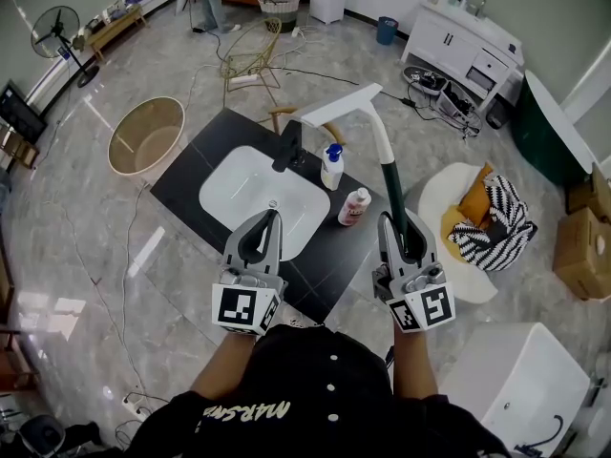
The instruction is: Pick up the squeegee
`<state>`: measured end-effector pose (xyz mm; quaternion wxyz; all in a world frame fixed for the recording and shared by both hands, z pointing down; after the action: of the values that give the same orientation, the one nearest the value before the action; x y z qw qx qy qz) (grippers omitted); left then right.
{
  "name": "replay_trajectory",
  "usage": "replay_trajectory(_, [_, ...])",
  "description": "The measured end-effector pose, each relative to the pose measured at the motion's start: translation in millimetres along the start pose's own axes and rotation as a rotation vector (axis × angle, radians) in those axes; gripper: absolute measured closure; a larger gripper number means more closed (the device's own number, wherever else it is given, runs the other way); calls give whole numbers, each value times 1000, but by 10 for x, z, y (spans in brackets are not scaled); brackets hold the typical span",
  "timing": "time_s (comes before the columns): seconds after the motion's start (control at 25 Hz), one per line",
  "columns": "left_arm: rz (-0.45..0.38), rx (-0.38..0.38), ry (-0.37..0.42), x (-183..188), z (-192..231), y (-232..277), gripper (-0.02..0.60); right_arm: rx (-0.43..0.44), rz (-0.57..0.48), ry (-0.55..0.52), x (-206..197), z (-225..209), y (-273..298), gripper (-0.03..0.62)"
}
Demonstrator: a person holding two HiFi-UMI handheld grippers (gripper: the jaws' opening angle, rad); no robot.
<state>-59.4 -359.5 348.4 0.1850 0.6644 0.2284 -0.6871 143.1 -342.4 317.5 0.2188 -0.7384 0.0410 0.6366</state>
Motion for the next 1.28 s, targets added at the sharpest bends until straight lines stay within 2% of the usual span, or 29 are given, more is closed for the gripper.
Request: replay_trajectory(1.28, [-5,7,0,9,-8,-32,560,16,18,1,-25,74,39,513])
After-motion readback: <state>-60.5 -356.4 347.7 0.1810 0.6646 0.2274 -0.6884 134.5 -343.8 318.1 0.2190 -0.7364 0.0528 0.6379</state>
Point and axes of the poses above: the fingertips, and each gripper's own axes: y forward along the fingers, z to its left, x out of its top, the point moved 1 cm from there along -y, backward along the fingers, and after that the axes turned 7 degrees about -x, right-handed, at the moved point
